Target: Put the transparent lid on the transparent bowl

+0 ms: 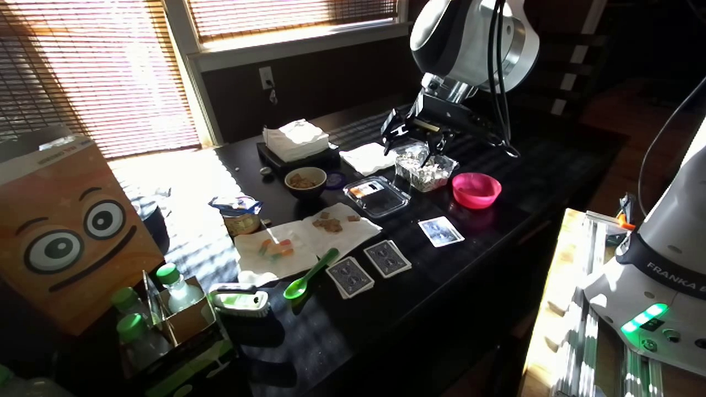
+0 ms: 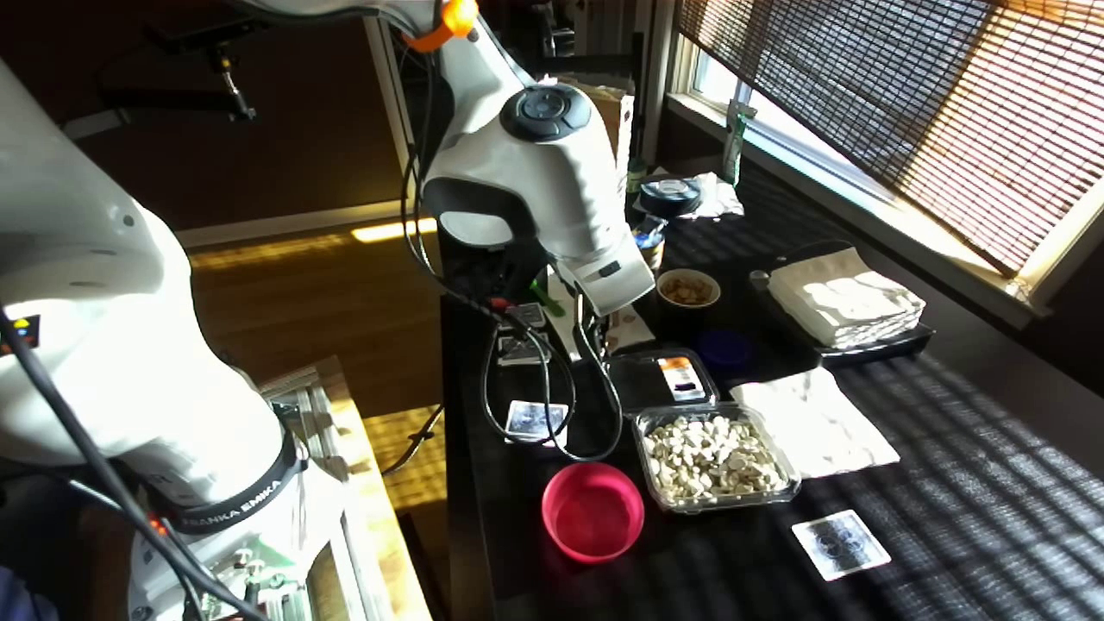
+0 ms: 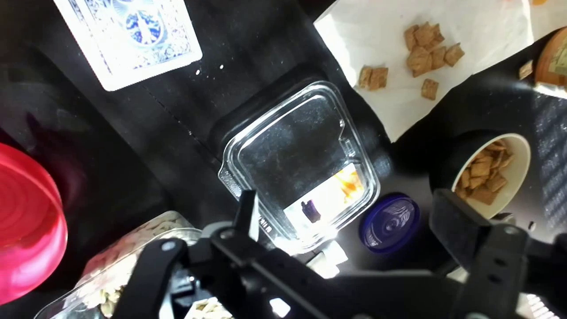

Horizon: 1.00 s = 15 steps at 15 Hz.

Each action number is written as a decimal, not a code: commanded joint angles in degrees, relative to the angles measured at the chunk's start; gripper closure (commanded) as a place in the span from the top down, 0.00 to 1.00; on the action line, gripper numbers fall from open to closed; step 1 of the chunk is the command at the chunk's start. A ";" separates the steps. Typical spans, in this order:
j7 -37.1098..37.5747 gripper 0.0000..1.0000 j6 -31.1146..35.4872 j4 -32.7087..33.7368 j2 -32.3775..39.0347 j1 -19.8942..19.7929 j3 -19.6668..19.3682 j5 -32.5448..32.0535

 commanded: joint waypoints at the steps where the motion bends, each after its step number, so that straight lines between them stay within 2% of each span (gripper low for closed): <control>1: 0.80 1.00 6.71 0.44 5.26 -0.22 0.16 -0.93; 7: -1.67 1.00 9.41 1.00 10.97 -0.18 -0.74 -2.64; 10: -4.05 1.00 8.35 1.54 12.13 -0.45 -0.94 -3.53; 15: -8.33 1.00 5.81 3.84 13.13 -1.43 1.02 -1.34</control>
